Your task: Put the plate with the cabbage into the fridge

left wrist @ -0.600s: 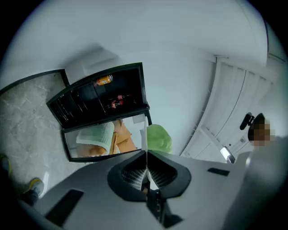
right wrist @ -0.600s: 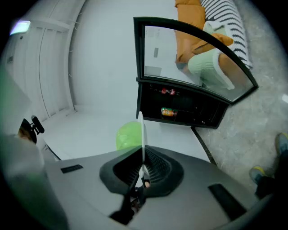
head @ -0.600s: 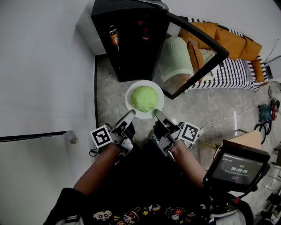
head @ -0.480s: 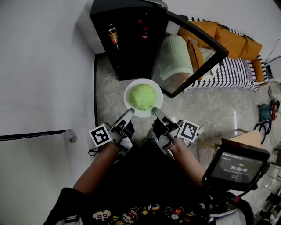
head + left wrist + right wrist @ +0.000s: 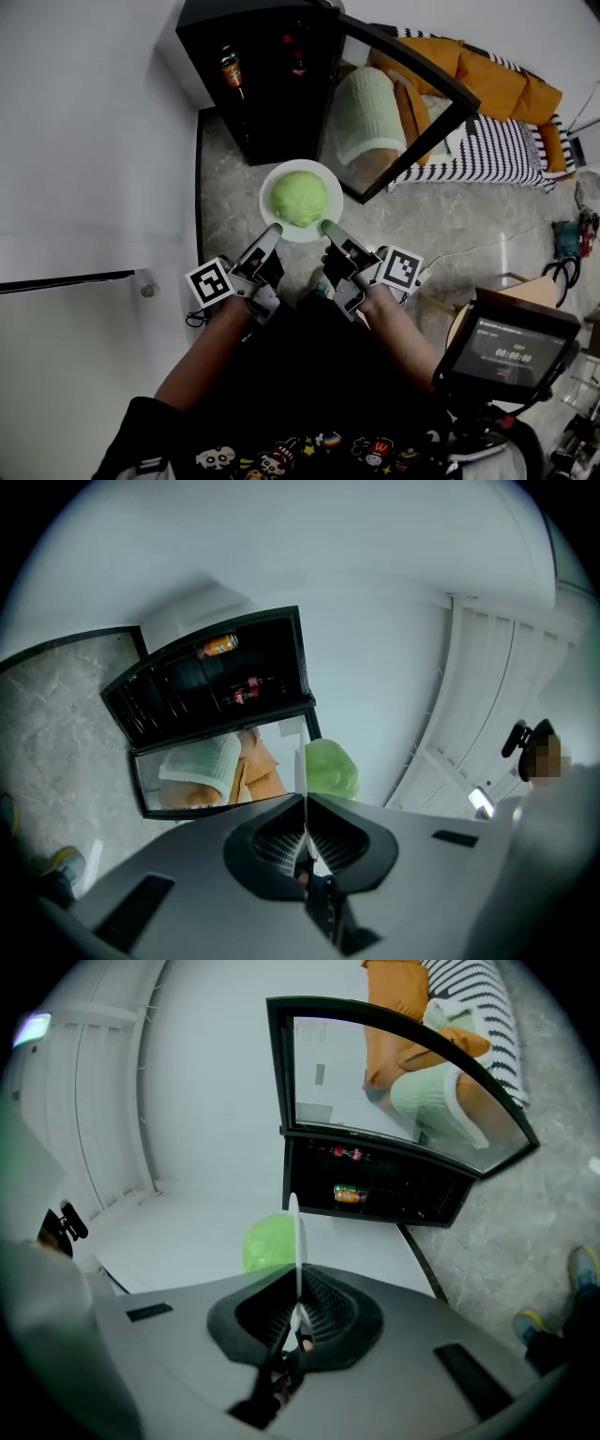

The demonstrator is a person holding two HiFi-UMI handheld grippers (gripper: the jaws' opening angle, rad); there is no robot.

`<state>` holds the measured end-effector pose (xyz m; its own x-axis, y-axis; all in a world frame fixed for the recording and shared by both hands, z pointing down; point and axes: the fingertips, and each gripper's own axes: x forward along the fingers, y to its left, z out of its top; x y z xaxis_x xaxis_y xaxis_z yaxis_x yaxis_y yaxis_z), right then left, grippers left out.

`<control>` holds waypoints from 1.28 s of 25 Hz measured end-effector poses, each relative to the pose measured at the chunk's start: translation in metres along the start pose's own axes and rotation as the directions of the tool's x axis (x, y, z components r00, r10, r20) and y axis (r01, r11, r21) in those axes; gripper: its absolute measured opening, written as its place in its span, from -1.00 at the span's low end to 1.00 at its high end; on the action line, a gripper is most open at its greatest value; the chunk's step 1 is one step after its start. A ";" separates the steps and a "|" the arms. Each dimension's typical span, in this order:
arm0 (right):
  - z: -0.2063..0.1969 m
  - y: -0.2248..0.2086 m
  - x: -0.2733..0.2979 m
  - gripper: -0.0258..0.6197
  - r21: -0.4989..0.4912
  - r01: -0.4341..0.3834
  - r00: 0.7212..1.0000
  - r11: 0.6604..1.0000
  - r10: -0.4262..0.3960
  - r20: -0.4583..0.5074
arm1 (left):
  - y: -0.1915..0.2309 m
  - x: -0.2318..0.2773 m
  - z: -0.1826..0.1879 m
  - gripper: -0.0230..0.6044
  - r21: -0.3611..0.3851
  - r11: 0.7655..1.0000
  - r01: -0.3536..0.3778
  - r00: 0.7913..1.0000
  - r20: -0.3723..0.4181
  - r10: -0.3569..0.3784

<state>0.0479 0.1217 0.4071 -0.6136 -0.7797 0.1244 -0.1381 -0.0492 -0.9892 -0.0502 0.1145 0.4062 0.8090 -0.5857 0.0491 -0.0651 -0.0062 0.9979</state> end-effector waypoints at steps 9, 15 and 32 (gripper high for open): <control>0.051 -0.001 -0.025 -0.86 0.041 0.005 0.999 0.999 -0.003 -0.053 | -0.014 0.049 -0.025 -0.89 -0.001 0.999 -0.045 0.998 0.044 0.045; 0.080 -0.002 -0.021 -0.86 0.053 -0.003 0.997 0.999 0.007 -0.078 | -0.016 0.076 -0.022 -0.89 -0.008 0.998 -0.065 0.995 0.070 0.065; 0.075 -0.005 -0.018 -0.86 0.027 -0.015 0.992 1.000 0.018 -0.124 | -0.012 0.070 -0.022 -0.89 -0.002 0.998 -0.055 0.992 0.115 0.055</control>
<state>0.1182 0.0894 0.4035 -0.7079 -0.6968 0.1153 -0.1078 -0.0548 -0.9927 0.0202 0.0916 0.3986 0.7314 -0.6747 0.0989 -0.1085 0.0280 0.9937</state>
